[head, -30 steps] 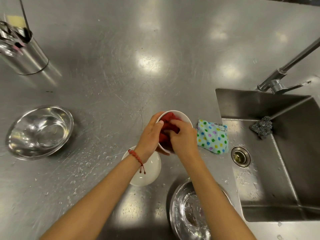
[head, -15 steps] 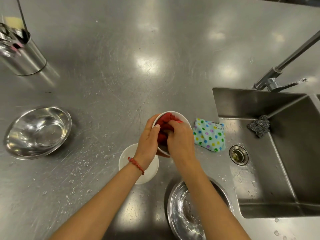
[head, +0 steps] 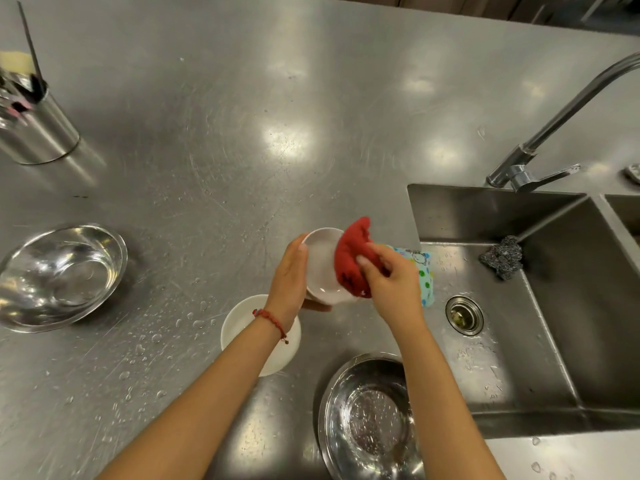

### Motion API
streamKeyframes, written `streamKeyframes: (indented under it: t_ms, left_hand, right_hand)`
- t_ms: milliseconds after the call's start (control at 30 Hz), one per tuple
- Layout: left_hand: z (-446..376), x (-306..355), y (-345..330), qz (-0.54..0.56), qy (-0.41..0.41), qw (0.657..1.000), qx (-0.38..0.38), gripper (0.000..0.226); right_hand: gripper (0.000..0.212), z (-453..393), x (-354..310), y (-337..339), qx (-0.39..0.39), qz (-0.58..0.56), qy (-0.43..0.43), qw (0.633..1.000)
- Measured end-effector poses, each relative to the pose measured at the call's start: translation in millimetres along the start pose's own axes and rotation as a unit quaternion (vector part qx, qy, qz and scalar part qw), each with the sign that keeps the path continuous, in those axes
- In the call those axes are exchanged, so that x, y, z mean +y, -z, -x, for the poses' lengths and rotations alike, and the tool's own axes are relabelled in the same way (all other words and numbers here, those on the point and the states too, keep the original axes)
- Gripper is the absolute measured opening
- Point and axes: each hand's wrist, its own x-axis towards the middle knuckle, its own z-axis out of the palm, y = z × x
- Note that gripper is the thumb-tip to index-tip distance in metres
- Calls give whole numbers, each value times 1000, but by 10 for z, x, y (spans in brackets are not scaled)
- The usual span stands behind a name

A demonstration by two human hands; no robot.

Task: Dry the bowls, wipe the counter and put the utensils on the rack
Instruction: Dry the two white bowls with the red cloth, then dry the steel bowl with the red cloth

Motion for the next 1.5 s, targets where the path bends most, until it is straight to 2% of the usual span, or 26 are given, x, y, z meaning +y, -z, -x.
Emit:
streamKeyframes:
  t_ms: [33, 100, 300, 467, 667, 833, 900, 967, 1000, 1167, 1233, 1333, 1400, 1500]
  left_hand:
    - [-35, 0, -24, -4, 9, 1000, 11, 21]
    - [-126, -6, -75, -10, 24, 999, 34, 22]
    - [-440, -86, -175, -51, 67, 996, 42, 29]
    - [-654, -206, -130, -128, 72, 987, 68, 37]
    - [-779, -264, -99, -172, 69, 980, 77, 41]
    - [-757, -221, -18, -135, 141, 980, 39, 42]
    - [-714, -174, 7, -224, 120, 966, 38, 48]
    - [-616, -92, 32, -328, 61, 941, 61, 51]
    - [-529, -30, 39, -343, 26, 936, 66, 51]
    - [246, 144, 6, -239, -127, 961, 50, 32]
    - [626, 63, 27, -196, -133, 970, 44, 27]
    - [1086, -221, 25, -191, -99, 976, 19, 19]
    - [1340, -484, 13, -203, -85, 975, 11, 15]
    - [1600, -886, 14, -269, -78, 959, 51, 21]
  right_hand:
    - [24, -14, 43, 68, 40, -18, -3, 999]
    - [23, -19, 150, 174, 71, -35, -24, 997]
    - [25, 9, 440, 223, 75, -59, -78, 992]
    - [26, 44, 538, 218, 62, -51, -93, 992]
    - [25, 172, 470, 262, 53, -64, -101, 991]
    - [22, 454, 368, 348, 65, -85, -74, 992]
    - [23, 610, 344, 381, 73, -93, -74, 990]
    - [25, 768, 354, 430, 83, -88, -74, 990]
    - [25, 859, 365, 456, 90, -81, -73, 990]
    - [30, 1322, 480, 585, 97, -28, -60, 993]
    - [29, 1477, 552, 602, 99, 10, -74, 992]
    - [27, 1620, 670, 597, 78, 102, -93, 987]
    - [29, 1691, 741, 582, 50, 158, -88, 982]
    - [31, 1750, 827, 564, 12, 204, -69, 976]
